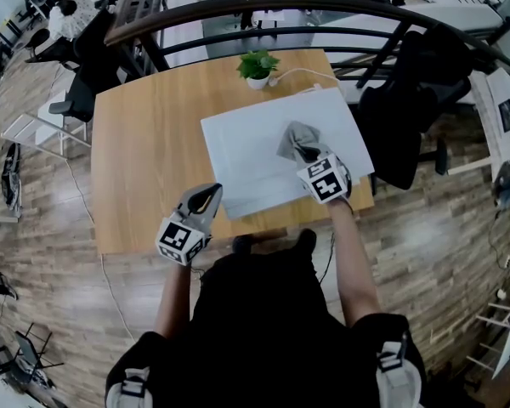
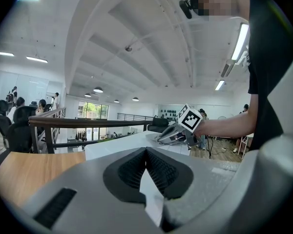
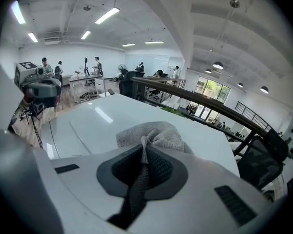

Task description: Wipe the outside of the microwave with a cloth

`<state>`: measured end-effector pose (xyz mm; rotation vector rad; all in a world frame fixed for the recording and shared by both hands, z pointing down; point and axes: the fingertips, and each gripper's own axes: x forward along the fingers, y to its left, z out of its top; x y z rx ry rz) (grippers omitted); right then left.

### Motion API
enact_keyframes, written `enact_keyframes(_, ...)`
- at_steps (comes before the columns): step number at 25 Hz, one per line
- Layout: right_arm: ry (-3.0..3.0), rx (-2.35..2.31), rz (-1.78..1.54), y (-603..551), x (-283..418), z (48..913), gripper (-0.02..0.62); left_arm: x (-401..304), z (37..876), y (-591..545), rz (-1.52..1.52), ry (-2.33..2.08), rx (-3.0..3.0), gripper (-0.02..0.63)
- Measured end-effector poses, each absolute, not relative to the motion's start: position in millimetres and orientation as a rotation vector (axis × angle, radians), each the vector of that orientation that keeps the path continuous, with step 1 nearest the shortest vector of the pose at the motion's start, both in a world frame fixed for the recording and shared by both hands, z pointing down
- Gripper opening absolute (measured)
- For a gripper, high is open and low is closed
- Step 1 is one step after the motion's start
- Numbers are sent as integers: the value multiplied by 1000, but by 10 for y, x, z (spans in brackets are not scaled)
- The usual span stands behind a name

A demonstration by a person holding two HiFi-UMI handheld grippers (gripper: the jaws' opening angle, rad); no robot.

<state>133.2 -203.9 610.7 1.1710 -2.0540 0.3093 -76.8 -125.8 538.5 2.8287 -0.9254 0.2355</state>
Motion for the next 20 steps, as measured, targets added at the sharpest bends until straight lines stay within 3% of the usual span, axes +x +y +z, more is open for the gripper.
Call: enact_keyframes(20, -2125, 989, 311, -1926, 298, 6136, 11, -1001, 5435, -1277, 219, -901, 2844, 3)
